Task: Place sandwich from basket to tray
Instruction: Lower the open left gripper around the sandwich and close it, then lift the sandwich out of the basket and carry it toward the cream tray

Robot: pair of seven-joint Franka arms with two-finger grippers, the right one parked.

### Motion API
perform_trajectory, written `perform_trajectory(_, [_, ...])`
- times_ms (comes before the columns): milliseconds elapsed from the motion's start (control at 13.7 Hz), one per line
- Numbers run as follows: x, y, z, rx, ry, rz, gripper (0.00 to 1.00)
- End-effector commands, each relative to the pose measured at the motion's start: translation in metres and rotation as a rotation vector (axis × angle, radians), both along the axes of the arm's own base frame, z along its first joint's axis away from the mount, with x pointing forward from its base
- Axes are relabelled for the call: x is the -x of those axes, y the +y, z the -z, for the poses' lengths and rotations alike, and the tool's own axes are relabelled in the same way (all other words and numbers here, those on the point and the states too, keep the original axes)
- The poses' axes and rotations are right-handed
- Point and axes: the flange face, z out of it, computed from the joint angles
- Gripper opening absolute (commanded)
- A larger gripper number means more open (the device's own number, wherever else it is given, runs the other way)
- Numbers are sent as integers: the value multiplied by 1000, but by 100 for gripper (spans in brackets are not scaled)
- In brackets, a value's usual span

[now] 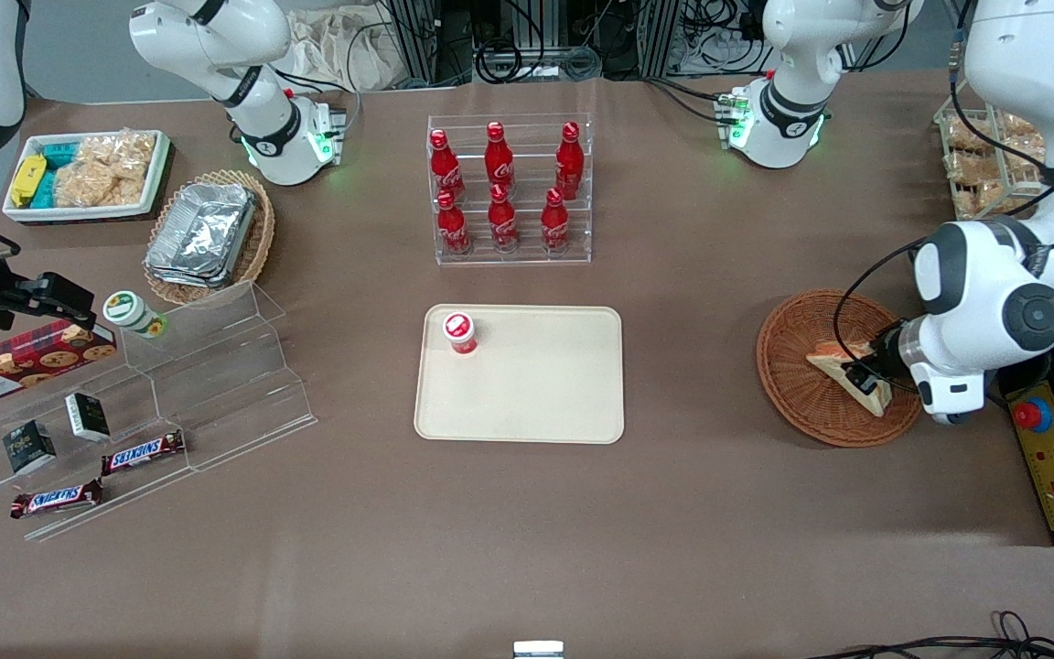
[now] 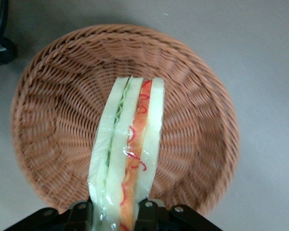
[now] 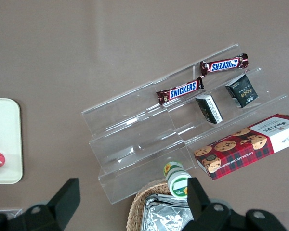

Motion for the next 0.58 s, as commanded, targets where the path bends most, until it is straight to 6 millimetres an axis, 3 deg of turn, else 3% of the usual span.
perform_trajectory(0, [-23,-34,-79,12,23,152,0])
perform_trajectory(146, [-30,-73,-140,51,16,295,0])
perform_trajectory(292, [-31,-127,-177,108,-38,500,0])
perform_trajectory(511, [-9,-218,-183,188,-56,684,0])
